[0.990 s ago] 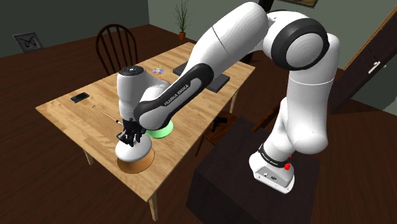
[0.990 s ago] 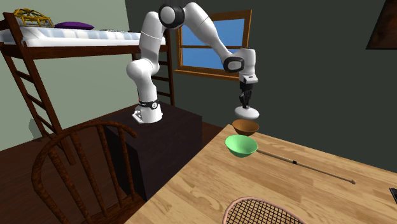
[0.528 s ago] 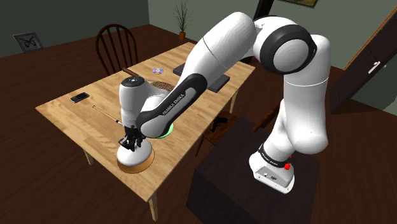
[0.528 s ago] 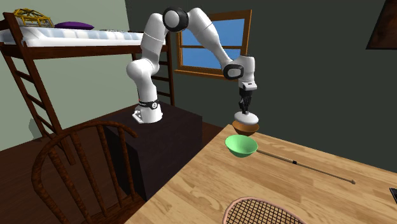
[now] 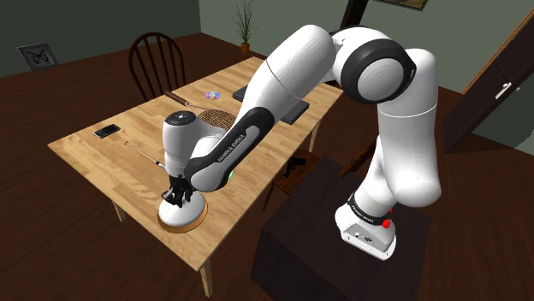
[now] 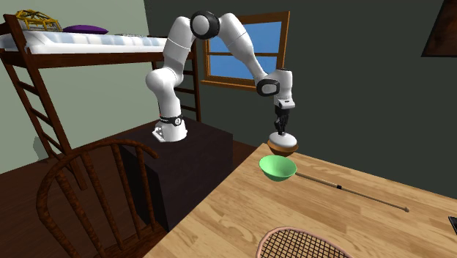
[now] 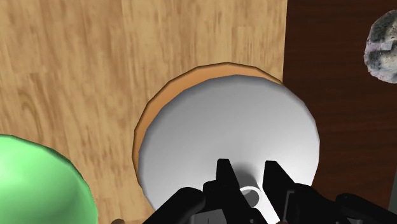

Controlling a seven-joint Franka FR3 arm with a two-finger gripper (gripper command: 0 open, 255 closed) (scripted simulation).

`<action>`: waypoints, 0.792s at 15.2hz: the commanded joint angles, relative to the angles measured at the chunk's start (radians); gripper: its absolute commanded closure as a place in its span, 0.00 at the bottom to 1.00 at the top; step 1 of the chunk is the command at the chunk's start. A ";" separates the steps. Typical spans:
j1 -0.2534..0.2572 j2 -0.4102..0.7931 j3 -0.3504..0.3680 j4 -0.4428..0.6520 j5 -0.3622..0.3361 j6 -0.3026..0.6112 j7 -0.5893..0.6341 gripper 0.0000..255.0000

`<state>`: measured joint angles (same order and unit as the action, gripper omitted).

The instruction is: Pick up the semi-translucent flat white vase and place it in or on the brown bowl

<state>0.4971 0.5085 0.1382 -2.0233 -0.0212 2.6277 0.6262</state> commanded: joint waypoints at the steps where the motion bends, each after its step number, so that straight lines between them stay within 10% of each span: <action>1: 0.000 0.001 0.000 0.001 0.000 0.001 0.000 1.00; 4: 0.000 0.001 0.000 0.001 0.000 0.001 0.000 1.00; 5: 0.000 0.001 0.000 0.001 0.000 0.001 0.000 0.00; 12: -0.009 -0.058 0.007 -0.013 0.009 -0.045 -0.006 0.00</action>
<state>0.4935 0.4776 0.1421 -2.0252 -0.0166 2.5998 0.6242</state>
